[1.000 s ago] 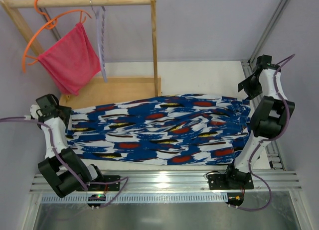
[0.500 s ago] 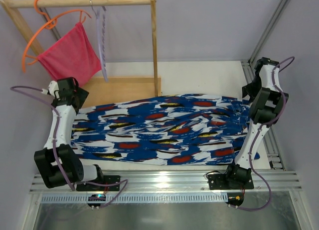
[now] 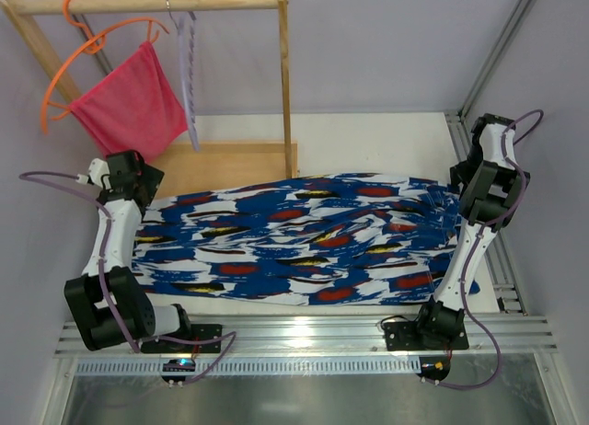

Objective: Place the trousers on the hanger
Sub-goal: Fold the trousers

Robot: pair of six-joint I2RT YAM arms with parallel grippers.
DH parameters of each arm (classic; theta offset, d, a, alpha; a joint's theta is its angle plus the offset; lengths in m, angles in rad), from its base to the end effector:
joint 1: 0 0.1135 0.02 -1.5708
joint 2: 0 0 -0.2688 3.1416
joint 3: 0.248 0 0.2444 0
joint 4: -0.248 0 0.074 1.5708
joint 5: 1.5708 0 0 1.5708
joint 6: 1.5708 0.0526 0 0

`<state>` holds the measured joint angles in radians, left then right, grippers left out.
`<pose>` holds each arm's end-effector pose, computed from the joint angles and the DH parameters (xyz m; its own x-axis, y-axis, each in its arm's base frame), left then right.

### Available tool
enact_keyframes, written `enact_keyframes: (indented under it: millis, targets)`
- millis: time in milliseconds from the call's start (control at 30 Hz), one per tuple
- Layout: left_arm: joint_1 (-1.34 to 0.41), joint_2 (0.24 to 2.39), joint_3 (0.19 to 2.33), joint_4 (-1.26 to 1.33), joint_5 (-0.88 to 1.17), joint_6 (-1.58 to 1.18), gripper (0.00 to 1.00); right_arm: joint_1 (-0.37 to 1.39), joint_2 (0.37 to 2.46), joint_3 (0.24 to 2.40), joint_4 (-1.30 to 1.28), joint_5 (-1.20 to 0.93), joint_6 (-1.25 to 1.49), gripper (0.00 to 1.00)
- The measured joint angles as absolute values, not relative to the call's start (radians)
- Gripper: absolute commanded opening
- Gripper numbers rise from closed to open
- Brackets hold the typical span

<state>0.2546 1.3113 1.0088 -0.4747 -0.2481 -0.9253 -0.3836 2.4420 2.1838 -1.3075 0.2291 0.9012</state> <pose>0.2718 0.0841 0.2723 -0.0779 -0.8204 -0.5664 -0.7909 0.3968 -0.4658 0.4320 -0.1872 0.1589 -0.2889 0.9400 -0.1812 0.9540 0.2668 -0.1370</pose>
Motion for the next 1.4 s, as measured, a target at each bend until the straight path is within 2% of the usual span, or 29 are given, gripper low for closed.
enact_keyframes:
  millis: [767,900,933,1167,1367,1400]
  targets:
    - [0.255,1.314,0.965,-0.437,-0.231,-0.957,0.93,-0.381,2.417,2.201,-1.264,0.12,1.045,0.54]
    - [0.255,1.314,0.965,-0.436,-0.233,-0.957,0.92,-0.379,2.445,2.234,-1.252,0.123,1.073,0.55]
    - [0.255,1.314,0.965,-0.436,-0.233,-0.957,0.92,-0.379,2.451,2.239,-1.248,0.125,1.079,0.59]
    - [0.255,1.314,0.961,-0.434,-0.239,-0.961,0.92,-0.369,2.495,2.268,-1.249,0.142,1.103,0.59]
    - [0.255,1.314,0.928,-0.429,-0.275,-0.987,0.92,-0.36,2.496,2.27,-1.262,0.159,1.097,0.5]
    - [0.255,1.314,0.924,-0.431,-0.28,-0.992,0.92,-0.357,2.497,2.27,-1.267,0.162,1.093,0.42]
